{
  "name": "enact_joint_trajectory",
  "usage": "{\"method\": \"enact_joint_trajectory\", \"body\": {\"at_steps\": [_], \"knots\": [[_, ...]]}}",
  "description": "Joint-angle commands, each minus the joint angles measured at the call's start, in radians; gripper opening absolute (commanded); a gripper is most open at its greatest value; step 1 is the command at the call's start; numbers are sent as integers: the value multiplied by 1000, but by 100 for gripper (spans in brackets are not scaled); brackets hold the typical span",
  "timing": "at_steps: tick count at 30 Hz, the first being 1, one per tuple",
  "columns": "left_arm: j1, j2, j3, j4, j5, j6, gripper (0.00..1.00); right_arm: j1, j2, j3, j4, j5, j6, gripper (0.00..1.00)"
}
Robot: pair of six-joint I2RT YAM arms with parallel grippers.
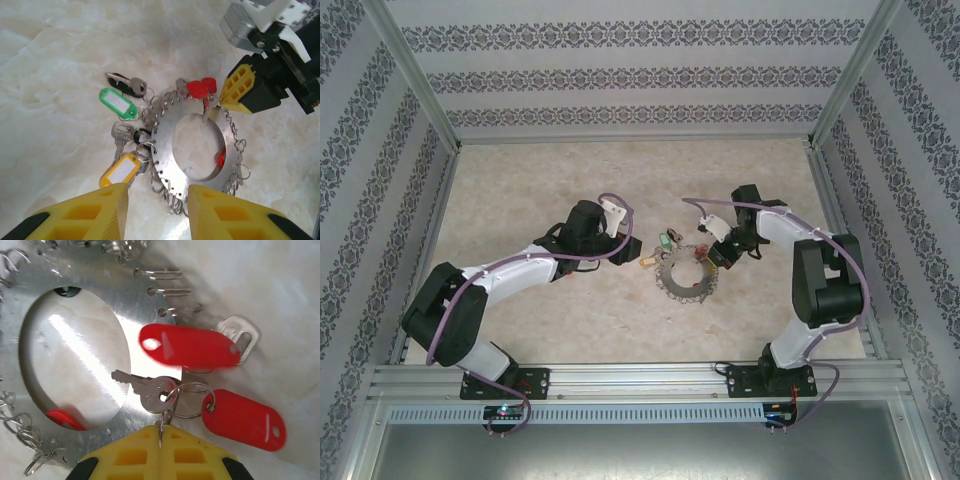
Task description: Put the keys on the keyring
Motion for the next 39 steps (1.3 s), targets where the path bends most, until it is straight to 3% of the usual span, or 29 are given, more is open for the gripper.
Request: {"method": "enact_joint_trajectory", "body": {"at_steps": [1, 10, 20, 28, 34, 39], "knots": [[9, -43, -7, 16, -6, -3, 37, 26, -77, -28, 10, -91, -89, 1], [33, -119, 29, 10, 9, -8, 37, 90, -277, -99, 99, -284, -185, 0], [39, -141, 106, 24, 145, 18, 41, 233, -425, -78, 99, -290, -220, 0], [35, -132, 71, 164, 363, -31, 48, 292, -477, -54, 118, -282, -195, 0], [-5, -147, 17, 205, 374, 21, 50, 323, -494, -39, 131, -317, -197, 0], [-9, -142, -31, 251, 344, -47, 49, 339, -521, -71, 207, -326, -185, 0]]}}
